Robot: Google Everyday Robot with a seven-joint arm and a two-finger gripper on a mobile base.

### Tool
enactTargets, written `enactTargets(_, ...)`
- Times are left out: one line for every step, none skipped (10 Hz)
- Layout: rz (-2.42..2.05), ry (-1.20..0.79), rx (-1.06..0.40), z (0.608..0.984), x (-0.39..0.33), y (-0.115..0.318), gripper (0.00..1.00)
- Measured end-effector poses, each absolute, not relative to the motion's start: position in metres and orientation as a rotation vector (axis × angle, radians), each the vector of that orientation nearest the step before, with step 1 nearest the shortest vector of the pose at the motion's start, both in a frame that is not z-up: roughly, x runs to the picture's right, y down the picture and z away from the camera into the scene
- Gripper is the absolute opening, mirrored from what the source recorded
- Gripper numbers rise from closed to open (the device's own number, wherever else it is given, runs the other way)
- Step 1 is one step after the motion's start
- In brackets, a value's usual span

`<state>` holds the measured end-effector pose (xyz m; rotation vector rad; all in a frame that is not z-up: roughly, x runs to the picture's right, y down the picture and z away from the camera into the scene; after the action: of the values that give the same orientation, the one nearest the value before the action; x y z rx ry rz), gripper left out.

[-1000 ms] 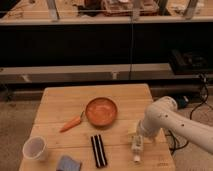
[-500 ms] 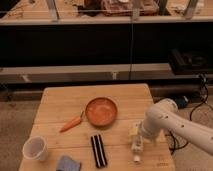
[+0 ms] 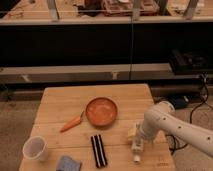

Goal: Place the bottle in the ceramic bowl

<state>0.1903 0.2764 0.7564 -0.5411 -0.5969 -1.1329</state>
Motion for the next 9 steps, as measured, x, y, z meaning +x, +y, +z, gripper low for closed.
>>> enactTargets(-1.132, -0.598, -0.543, 0.759, 0.191, 0.279, 0.8)
enactTargets(-1.128, -0.598, -0.542, 0.762, 0.187, 0.279, 0.8)
enactTargets(-1.127, -0.6, -0.542, 0.764, 0.183, 0.279, 0.8)
enactTargets(-1.122, -0.602, -0.544, 0.766, 0.182, 0.28, 0.8)
enactTargets(-1.122, -0.605, -0.545, 0.767, 0.185, 0.281, 0.8)
enactTargets(-1.122, -0.606, -0.549, 0.768, 0.188, 0.282, 0.8)
enactTargets(-1.121, -0.606, -0.552, 0.768, 0.189, 0.283, 0.76)
enactTargets(-1.12, -0.605, -0.554, 0.769, 0.188, 0.283, 0.66)
enactTargets(-1.118, -0.605, -0.555, 0.77, 0.187, 0.283, 0.57)
